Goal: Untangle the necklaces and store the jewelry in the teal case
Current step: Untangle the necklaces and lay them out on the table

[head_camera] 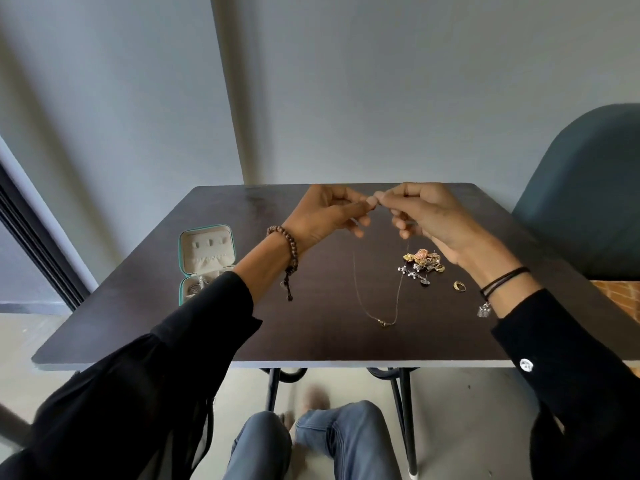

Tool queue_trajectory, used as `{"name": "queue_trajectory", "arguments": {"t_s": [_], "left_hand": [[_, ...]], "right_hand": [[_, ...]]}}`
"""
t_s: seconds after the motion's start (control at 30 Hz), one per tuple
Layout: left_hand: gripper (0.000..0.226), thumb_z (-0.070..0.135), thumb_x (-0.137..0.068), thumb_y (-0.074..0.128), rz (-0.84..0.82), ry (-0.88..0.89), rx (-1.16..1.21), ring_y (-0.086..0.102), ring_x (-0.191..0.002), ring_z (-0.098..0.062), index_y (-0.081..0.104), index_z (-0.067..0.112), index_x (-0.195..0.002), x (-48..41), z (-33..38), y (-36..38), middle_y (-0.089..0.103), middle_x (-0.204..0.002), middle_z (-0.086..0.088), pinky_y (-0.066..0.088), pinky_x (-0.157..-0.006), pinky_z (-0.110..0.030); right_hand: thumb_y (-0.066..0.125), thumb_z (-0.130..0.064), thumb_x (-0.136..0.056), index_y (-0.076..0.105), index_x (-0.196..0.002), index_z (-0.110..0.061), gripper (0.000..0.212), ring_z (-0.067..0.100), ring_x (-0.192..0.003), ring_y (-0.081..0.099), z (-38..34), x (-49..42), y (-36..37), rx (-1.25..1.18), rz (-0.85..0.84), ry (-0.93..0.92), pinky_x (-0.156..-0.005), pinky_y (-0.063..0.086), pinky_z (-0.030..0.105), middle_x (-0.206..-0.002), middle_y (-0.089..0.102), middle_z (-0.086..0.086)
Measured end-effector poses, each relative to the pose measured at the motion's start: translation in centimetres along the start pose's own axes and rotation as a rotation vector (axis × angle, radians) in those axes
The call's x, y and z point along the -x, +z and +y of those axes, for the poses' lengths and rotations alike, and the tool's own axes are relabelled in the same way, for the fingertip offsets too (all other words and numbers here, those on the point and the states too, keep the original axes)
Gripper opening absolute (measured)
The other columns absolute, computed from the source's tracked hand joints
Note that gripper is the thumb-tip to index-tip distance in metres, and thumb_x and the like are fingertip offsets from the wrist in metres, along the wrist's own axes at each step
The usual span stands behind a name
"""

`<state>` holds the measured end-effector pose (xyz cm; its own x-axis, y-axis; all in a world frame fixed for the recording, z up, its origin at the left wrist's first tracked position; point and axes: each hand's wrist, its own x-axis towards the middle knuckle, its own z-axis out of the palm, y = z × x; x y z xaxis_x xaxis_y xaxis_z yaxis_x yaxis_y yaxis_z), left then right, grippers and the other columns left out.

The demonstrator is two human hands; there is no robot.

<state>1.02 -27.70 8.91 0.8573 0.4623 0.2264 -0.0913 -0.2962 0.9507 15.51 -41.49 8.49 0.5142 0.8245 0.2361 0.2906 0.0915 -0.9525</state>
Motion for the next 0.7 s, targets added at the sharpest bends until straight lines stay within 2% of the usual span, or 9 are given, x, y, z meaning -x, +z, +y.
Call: {"name": "queue_trajectory", "arguments": {"t_s": [0.07,0.2,0.37,0.43,0.53,0.6,0.7], "left_hand": [[0.027,0.020,-0.091,0.072,0.003,-0.043,-0.001,0.067,-0.069,-0.020,0.070,-0.004,-0.103,-1.2,-1.8,-0.1,0.072,-0.079,-0.009,0.060,-0.079,-0.030],[0.021,0.023,-0.089,0.073,0.060,-0.095,-0.094,0.068,-0.066,-0.011,0.072,0.004,-0.095,-3.6,-5.5,0.0,0.074,-0.079,-0.006,0.052,-0.065,-0.014],[0.010,0.023,-0.086,0.077,0.153,-0.144,-0.258,0.073,-0.082,-0.013,0.074,0.015,-0.091,-6.8,-10.2,0.5,0.076,-0.084,-0.002,0.058,-0.087,-0.027],[0.008,0.022,-0.088,0.075,0.188,-0.170,-0.357,0.071,-0.085,-0.011,0.073,0.017,-0.094,-7.8,-11.4,0.7,0.075,-0.086,0.001,0.056,-0.087,-0.024],[0.004,0.020,-0.089,0.072,0.227,-0.191,-0.456,0.069,-0.086,-0.010,0.073,0.022,-0.092,-9.1,-12.8,0.9,0.070,-0.083,0.006,0.058,-0.086,-0.030],[0.007,0.020,-0.090,0.070,0.229,-0.196,-0.545,0.069,-0.088,-0.013,0.074,0.025,-0.093,-9.5,-13.5,0.9,0.071,-0.086,0.006,0.059,-0.085,-0.035],[0.010,0.021,-0.090,0.068,0.224,-0.203,-0.630,0.069,-0.093,-0.014,0.074,0.025,-0.097,-9.8,-14.0,0.8,0.074,-0.096,0.006,0.059,-0.084,-0.037]], "right_hand": [[0.073,-0.023,-0.094,0.071,-0.108,0.002,0.029,0.012,-0.061,0.055,1.6,-1.1,0.0,0.008,-0.007,0.031,-0.056,0.050,0.024,-0.072,0.058,0.000],[0.072,-0.013,-0.094,0.073,-0.107,0.000,0.019,0.012,-0.069,0.066,5.0,-3.3,-0.1,0.065,-0.002,0.086,-0.067,0.059,0.027,-0.083,0.070,0.007],[0.070,-0.006,-0.095,0.072,-0.106,-0.004,0.012,0.021,-0.084,0.073,9.0,-6.3,0.3,0.232,0.038,0.131,-0.076,0.062,0.027,-0.094,0.074,0.012],[0.072,-0.007,-0.093,0.073,-0.101,-0.012,0.010,0.021,-0.086,0.075,10.5,-7.7,0.5,0.349,0.059,0.138,-0.079,0.062,0.029,-0.090,0.075,0.008],[0.076,-0.012,-0.089,0.073,-0.092,-0.024,0.013,0.010,-0.078,0.072,12.3,-9.5,0.9,0.473,0.122,0.142,-0.084,0.059,0.031,-0.080,0.075,-0.004],[0.076,-0.014,-0.090,0.074,-0.094,-0.024,0.011,0.005,-0.075,0.067,12.8,-10.2,1.3,0.526,0.122,0.144,-0.081,0.057,0.028,-0.085,0.074,-0.006],[0.075,-0.015,-0.091,0.075,-0.100,-0.021,0.010,0.007,-0.080,0.067,13.2,-10.8,1.7,0.597,0.102,0.135,-0.082,0.058,0.028,-0.089,0.073,-0.006]]}}
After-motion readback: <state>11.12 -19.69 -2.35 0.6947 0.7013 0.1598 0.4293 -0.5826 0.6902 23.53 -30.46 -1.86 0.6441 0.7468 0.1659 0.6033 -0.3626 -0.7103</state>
